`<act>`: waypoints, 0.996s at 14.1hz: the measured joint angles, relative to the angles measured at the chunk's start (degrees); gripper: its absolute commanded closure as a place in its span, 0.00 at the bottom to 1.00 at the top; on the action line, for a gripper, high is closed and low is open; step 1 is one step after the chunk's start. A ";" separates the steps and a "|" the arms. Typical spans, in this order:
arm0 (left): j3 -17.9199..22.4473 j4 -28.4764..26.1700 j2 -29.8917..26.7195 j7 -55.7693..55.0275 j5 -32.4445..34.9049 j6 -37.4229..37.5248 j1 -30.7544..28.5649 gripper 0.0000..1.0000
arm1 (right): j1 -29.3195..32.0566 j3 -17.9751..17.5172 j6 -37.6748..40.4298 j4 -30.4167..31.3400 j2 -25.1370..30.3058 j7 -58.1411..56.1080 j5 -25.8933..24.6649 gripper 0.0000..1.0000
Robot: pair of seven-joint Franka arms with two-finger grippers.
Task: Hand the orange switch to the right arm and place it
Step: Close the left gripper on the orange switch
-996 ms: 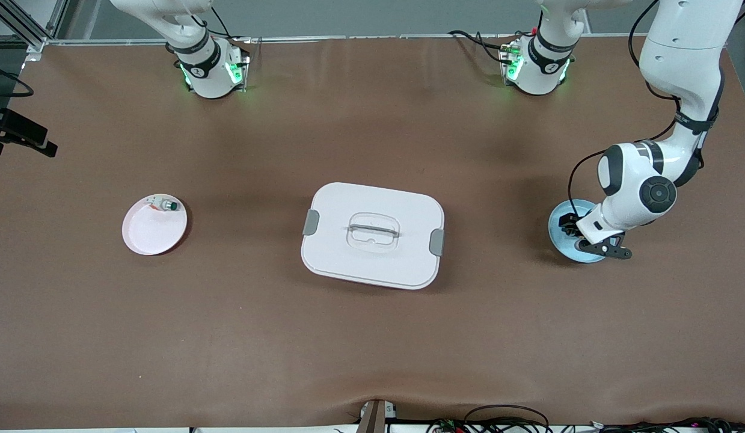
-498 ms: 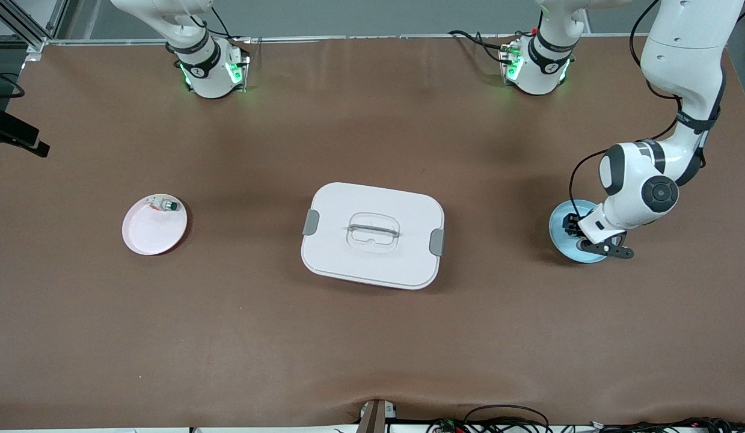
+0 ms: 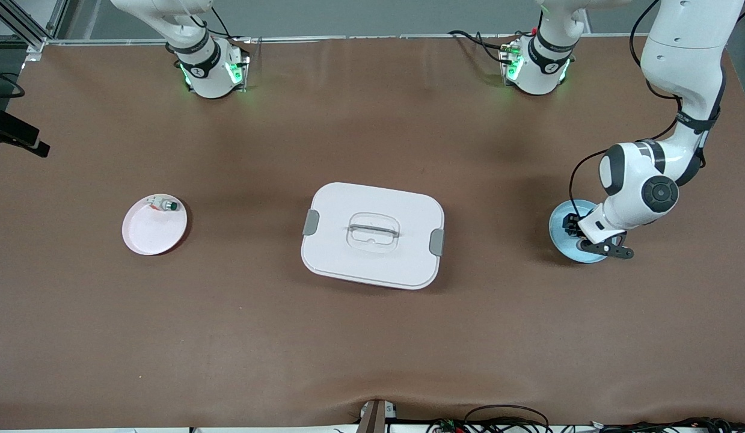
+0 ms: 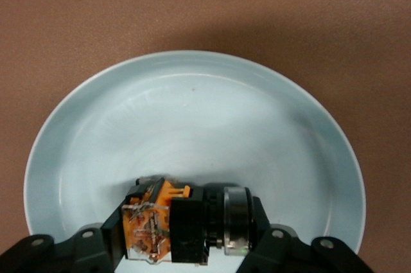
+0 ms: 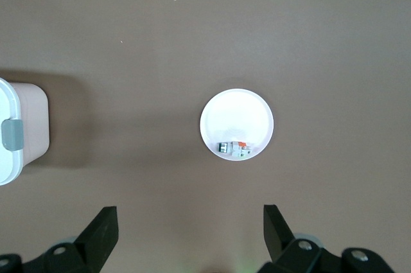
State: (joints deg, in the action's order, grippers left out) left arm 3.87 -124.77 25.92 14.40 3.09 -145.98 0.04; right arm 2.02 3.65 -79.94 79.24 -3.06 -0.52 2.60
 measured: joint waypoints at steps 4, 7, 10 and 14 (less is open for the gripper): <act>0.00 0.00 -0.01 0.00 0.00 0.00 0.00 0.56 | 0.00 0.00 0.00 0.00 0.00 0.00 0.01 0.00; -0.02 0.10 -0.03 0.00 0.00 0.00 0.03 0.56 | 0.00 0.00 0.00 0.00 0.00 0.00 0.01 0.00; -0.07 0.25 -0.13 0.00 0.00 -0.03 0.07 0.56 | 0.00 0.00 0.00 0.00 0.00 0.00 0.01 0.00; -0.17 0.55 -0.74 0.00 0.00 0.02 0.15 0.56 | 0.00 0.00 0.00 0.00 0.00 0.00 0.01 0.00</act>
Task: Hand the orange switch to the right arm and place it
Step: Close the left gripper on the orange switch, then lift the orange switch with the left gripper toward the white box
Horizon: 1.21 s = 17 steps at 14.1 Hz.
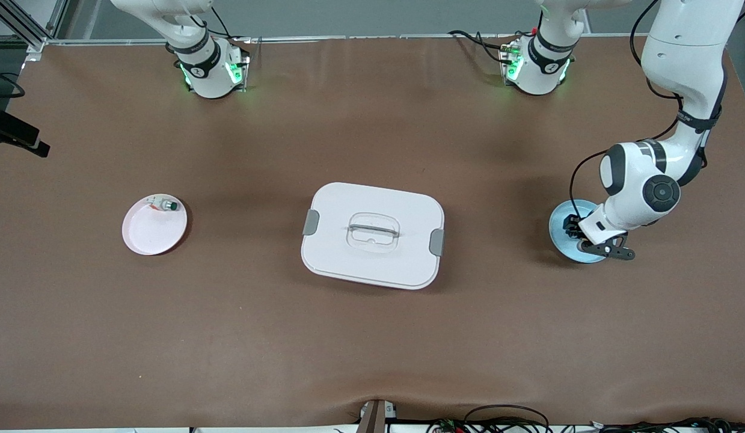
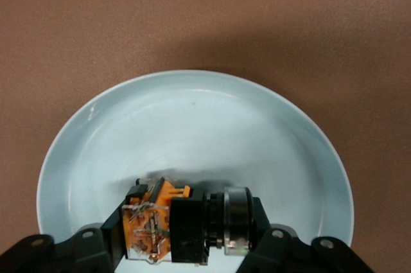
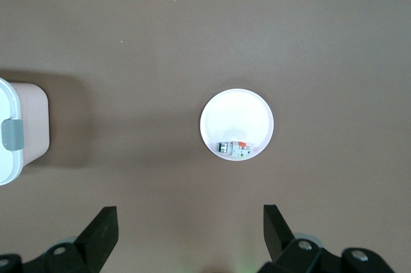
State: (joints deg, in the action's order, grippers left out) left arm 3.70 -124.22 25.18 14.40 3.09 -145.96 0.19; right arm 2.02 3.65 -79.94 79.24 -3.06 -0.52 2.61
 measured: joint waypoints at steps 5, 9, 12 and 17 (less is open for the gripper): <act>-0.05 0.37 -1.40 0.00 0.00 1.39 0.00 0.56 | 0.00 -0.01 0.00 0.00 0.00 0.00 0.00 0.00; -0.10 2.02 -2.82 0.00 0.00 5.73 0.00 0.56 | 0.00 -0.01 0.00 0.00 0.00 0.00 0.00 0.00; -0.17 3.04 -3.44 -0.05 0.00 7.73 0.00 0.56 | 0.00 -0.01 0.00 0.00 0.00 0.00 0.00 0.00; -0.63 4.05 -4.19 -2.40 0.00 10.06 0.00 0.57 | 0.00 -0.01 0.00 0.00 0.00 0.00 0.00 0.00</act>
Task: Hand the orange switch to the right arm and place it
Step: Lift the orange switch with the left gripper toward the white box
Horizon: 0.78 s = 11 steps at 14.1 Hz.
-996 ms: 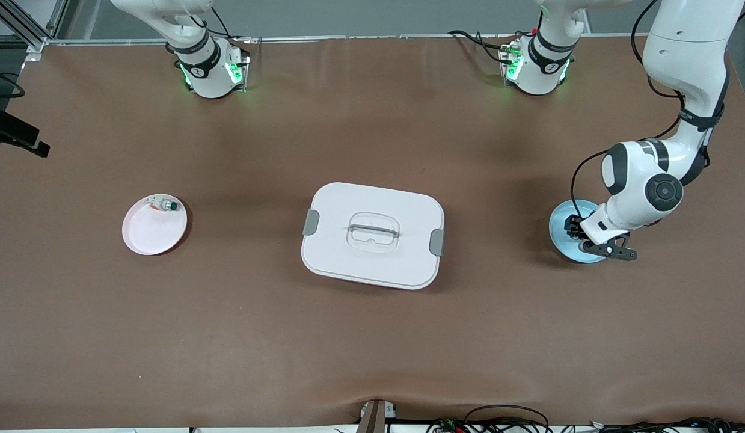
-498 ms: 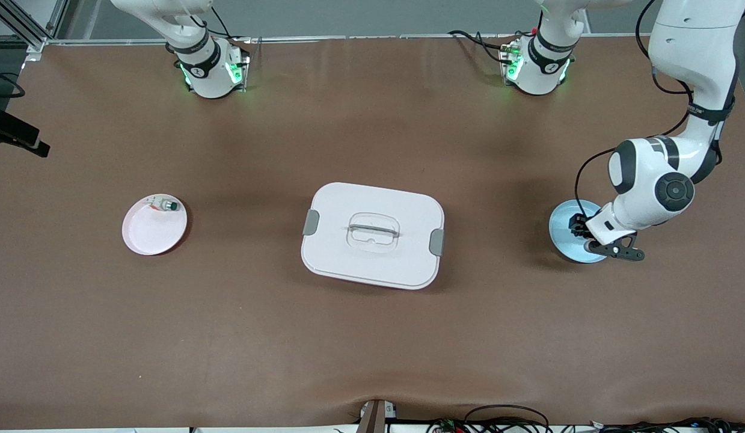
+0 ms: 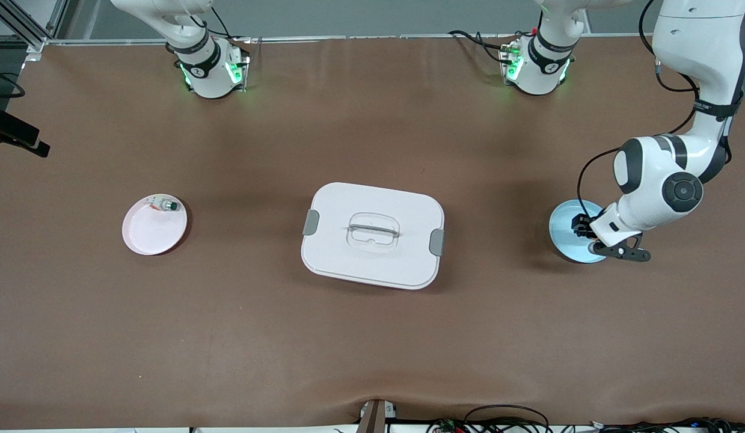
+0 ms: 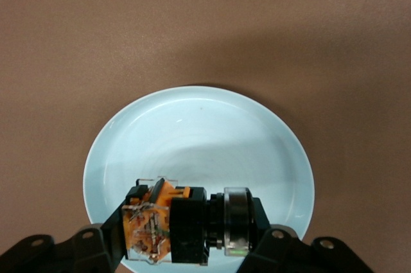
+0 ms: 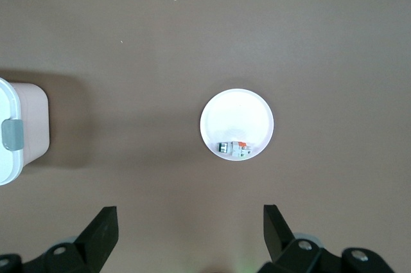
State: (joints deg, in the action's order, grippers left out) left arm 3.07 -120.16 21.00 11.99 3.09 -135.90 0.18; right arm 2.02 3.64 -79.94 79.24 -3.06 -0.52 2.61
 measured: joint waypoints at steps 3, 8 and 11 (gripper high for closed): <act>-0.41 2.15 -0.54 -2.71 0.00 4.00 0.00 0.57 | 0.00 0.00 0.00 0.00 0.00 0.00 0.00 0.00; -0.58 5.63 -1.78 -3.72 -1.78 11.38 0.01 0.57 | 0.00 -0.02 0.00 0.00 0.00 0.00 0.00 0.00; -0.67 8.88 -2.90 -3.81 -2.86 18.27 0.01 0.57 | 0.00 -0.10 0.00 0.00 0.00 -0.03 0.01 0.00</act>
State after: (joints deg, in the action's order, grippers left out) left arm 2.40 -111.28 18.10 8.18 0.23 -117.63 0.19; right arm 2.02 3.55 -79.94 79.24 -3.06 -0.55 2.62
